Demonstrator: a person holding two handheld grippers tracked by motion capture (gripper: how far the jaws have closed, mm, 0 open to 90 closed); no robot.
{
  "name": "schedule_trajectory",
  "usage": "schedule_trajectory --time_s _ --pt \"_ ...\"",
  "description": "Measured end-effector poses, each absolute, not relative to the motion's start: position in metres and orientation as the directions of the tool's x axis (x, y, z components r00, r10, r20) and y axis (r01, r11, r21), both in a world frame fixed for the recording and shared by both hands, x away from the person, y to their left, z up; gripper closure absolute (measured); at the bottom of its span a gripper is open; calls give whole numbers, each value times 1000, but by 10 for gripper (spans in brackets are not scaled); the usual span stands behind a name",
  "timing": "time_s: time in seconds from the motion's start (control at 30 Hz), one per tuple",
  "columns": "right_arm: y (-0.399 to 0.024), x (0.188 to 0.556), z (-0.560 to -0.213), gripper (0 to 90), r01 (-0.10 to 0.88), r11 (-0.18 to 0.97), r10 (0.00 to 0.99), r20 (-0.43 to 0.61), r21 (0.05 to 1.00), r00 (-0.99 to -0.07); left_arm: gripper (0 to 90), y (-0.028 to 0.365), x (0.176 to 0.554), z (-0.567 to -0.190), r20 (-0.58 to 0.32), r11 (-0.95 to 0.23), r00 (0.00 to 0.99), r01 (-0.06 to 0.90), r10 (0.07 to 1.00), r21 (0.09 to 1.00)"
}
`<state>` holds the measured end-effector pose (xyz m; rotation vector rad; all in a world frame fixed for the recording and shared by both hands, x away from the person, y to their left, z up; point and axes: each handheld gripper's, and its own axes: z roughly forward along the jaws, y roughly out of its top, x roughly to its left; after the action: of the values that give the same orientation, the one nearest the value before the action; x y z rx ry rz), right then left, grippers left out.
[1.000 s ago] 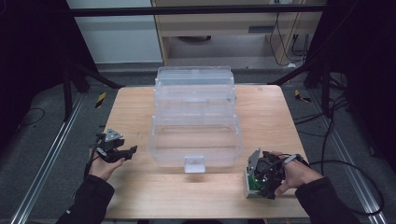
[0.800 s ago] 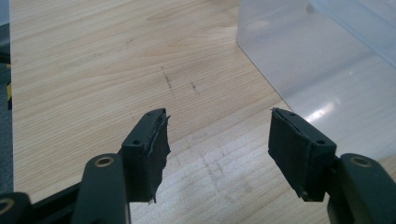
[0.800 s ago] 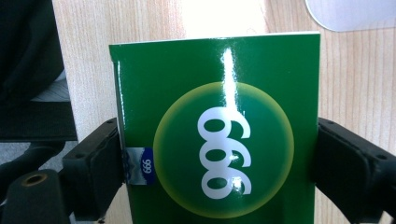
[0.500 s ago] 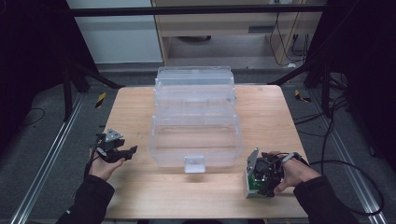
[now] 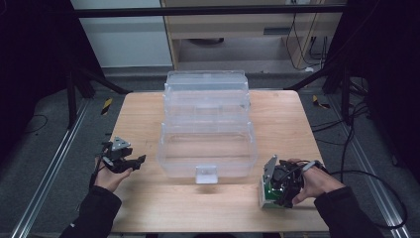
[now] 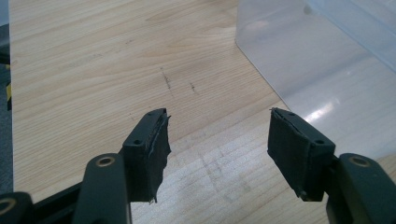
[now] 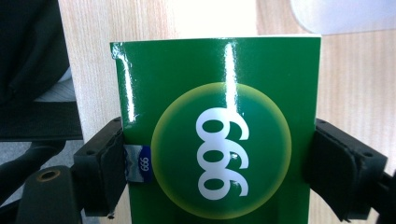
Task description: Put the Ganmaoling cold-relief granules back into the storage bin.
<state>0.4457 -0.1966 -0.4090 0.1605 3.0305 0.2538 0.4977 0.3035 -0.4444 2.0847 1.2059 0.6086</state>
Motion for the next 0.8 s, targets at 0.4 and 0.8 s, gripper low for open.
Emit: schedule_trajectory --time_s 0.4,0.8 --pt "-203 445 -380 164 117 965 148 -121 234 -981 378 304 498 -445 69 -368 470 581 880 726" --pt "-200 451 -339 163 100 957 153 -181 272 -972 378 304 498 -445 67 -367 471 581 879 727"
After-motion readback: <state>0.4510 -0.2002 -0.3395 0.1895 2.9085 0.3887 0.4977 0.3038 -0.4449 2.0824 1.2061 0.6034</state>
